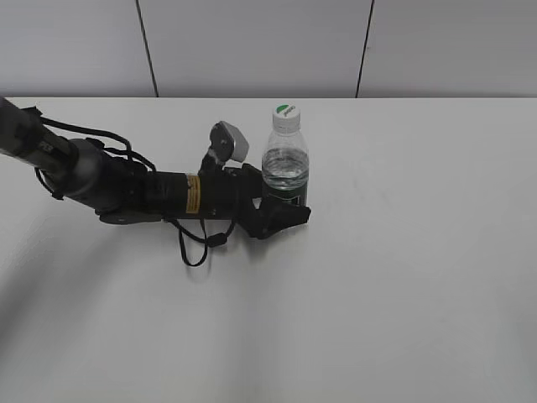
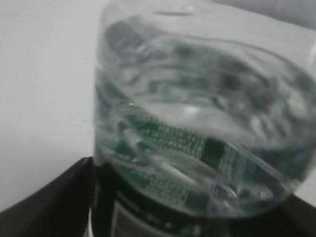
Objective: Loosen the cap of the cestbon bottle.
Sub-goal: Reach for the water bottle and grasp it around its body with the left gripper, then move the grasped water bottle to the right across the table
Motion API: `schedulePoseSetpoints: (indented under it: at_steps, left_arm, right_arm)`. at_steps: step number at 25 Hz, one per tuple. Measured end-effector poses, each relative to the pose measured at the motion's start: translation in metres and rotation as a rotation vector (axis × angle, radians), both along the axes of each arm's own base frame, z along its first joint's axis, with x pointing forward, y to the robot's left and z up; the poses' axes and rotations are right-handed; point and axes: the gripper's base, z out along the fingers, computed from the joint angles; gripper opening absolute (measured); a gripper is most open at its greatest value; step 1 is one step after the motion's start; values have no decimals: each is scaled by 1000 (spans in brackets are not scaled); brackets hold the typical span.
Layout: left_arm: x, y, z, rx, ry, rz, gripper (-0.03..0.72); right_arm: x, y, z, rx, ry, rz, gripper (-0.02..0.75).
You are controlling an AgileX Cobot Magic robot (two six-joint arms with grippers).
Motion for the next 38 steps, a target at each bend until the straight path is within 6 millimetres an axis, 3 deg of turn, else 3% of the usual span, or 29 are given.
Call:
schedulePoseSetpoints:
  at_steps: [12, 38]
  left_arm:
    - [0, 0, -2, 15, -3, 6, 555]
    - [-4, -2, 0, 15, -115, -72, 546]
  right_arm:
    - [0, 0, 0, 0, 1, 0, 576]
    - [0, 0, 0, 0, 0, 0, 576]
